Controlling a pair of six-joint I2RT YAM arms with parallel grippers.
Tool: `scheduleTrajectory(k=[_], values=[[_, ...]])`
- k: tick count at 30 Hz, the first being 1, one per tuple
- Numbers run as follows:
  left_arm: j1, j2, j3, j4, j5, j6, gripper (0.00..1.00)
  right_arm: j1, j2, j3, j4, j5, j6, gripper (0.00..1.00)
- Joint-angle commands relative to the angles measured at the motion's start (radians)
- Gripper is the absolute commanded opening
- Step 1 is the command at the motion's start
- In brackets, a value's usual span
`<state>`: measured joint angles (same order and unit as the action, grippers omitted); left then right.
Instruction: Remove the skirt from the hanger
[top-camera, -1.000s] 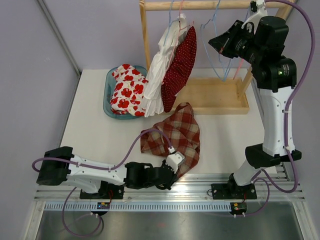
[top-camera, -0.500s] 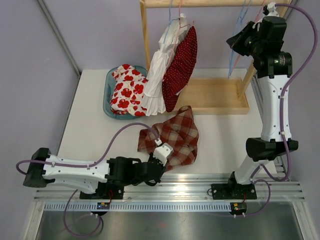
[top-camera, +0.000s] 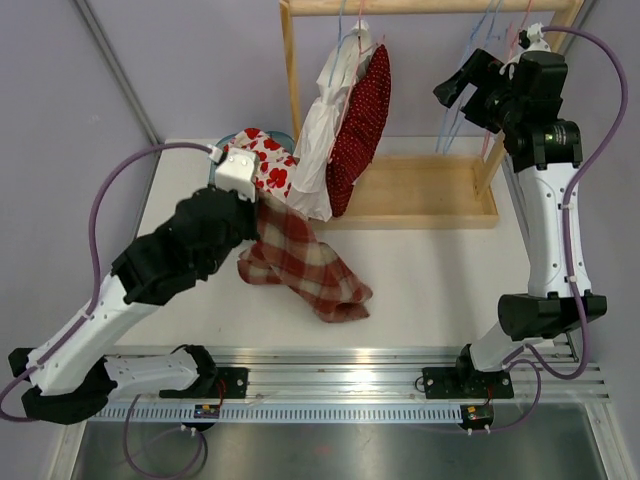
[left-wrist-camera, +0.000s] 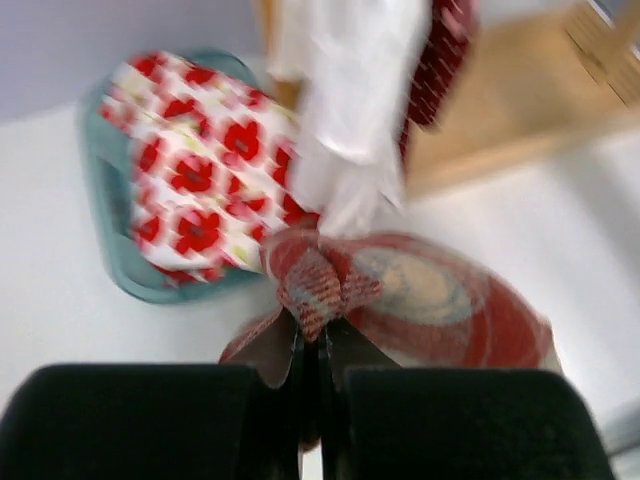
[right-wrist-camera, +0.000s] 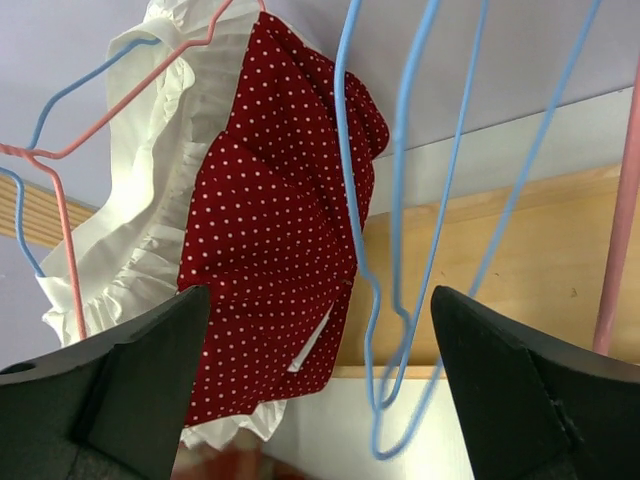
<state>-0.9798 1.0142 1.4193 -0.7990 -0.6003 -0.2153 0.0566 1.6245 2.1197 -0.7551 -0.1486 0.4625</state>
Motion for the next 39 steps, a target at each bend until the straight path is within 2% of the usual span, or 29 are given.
scheduleTrajectory(k=[1, 3, 4, 6, 7, 9, 10, 12, 13, 14, 15, 17, 18, 20, 23, 24, 25, 26, 28, 31, 33, 39], values=[[0.149, 0.097, 0.196, 0.032, 0.075, 0.208, 0.0, -0.001, -0.081, -0.041, -0.012, 0.018, -0.036, 0.99], [0.216, 0.157, 0.353, 0.043, 0.137, 0.26, 0.0, -0.003, -0.122, -0.088, -0.006, 0.038, -0.047, 0.99], [0.284, 0.19, 0.419, 0.043, 0.158, 0.269, 0.0, -0.006, -0.136, -0.107, -0.003, 0.041, -0.05, 0.99], [0.354, 0.317, 0.541, 0.04, 0.204, 0.28, 0.0, -0.004, -0.176, -0.162, 0.013, 0.041, -0.053, 0.99], [0.419, 0.361, 0.701, 0.034, 0.245, 0.278, 0.0, -0.008, -0.186, -0.179, 0.017, 0.038, -0.054, 0.99], [0.479, 0.528, 0.885, 0.008, 0.296, 0.271, 0.0, -0.009, -0.215, -0.225, 0.023, 0.031, -0.053, 0.99], [0.527, 0.594, 1.062, 0.004, 0.322, 0.266, 0.0, -0.009, -0.222, -0.237, 0.026, 0.024, -0.048, 0.99], [0.567, 0.726, 1.216, 0.036, 0.342, 0.248, 0.0, -0.008, -0.25, -0.285, 0.034, 0.006, -0.045, 1.0], [0.605, 0.738, 1.207, 0.078, 0.367, 0.232, 0.0, -0.008, -0.261, -0.302, 0.037, 0.0, -0.039, 0.99], [0.627, 0.732, 1.151, 0.201, 0.394, 0.22, 0.0, -0.009, -0.27, -0.337, 0.045, -0.008, -0.038, 0.99], [0.645, 0.684, 1.074, 0.28, 0.481, 0.179, 0.0, -0.008, -0.294, -0.357, 0.051, -0.028, -0.036, 0.99], [0.691, 0.647, 0.866, 0.423, 0.552, 0.143, 0.0, -0.008, -0.322, -0.397, 0.072, -0.045, -0.036, 0.99], [0.71, 0.658, 0.839, 0.472, 0.588, 0.13, 0.0, -0.009, -0.349, -0.435, 0.08, -0.06, -0.038, 1.0], [0.719, 0.695, 0.827, 0.439, 0.594, 0.114, 0.0, -0.008, -0.373, -0.477, 0.094, -0.071, -0.042, 0.99], [0.721, 0.699, 0.637, 0.512, 0.56, 0.099, 0.0, -0.008, -0.408, -0.5, 0.132, -0.132, -0.048, 1.0], [0.724, 0.696, 0.516, 0.535, 0.527, 0.088, 0.0, -0.008, -0.426, -0.515, 0.151, -0.213, -0.051, 0.99], [0.728, 0.695, 0.466, 0.544, 0.516, 0.073, 0.05, -0.008, -0.436, -0.524, 0.177, -0.257, -0.05, 0.99], [0.733, 0.71, 0.436, 0.531, 0.51, 0.038, 0.53, -0.008, -0.445, -0.535, 0.225, -0.3, -0.047, 0.99], [0.747, 0.73, 0.397, 0.483, 0.511, 0.001, 0.98, -0.006, -0.451, -0.531, 0.266, -0.42, -0.027, 1.0], [0.747, 0.707, 0.298, 0.445, 0.481, -0.042, 0.99, -0.003, -0.41, -0.465, 0.295, -0.512, -0.002, 0.99], [0.744, 0.626, 0.221, 0.463, 0.449, -0.059, 0.99, 0.009, -0.35, -0.39, 0.292, -0.528, 0.004, 0.99], [0.725, 0.367, -0.04, 0.393, 0.404, -0.087, 0.99, 0.126, -0.105, -0.081, 0.148, -0.406, -0.061, 1.0]])
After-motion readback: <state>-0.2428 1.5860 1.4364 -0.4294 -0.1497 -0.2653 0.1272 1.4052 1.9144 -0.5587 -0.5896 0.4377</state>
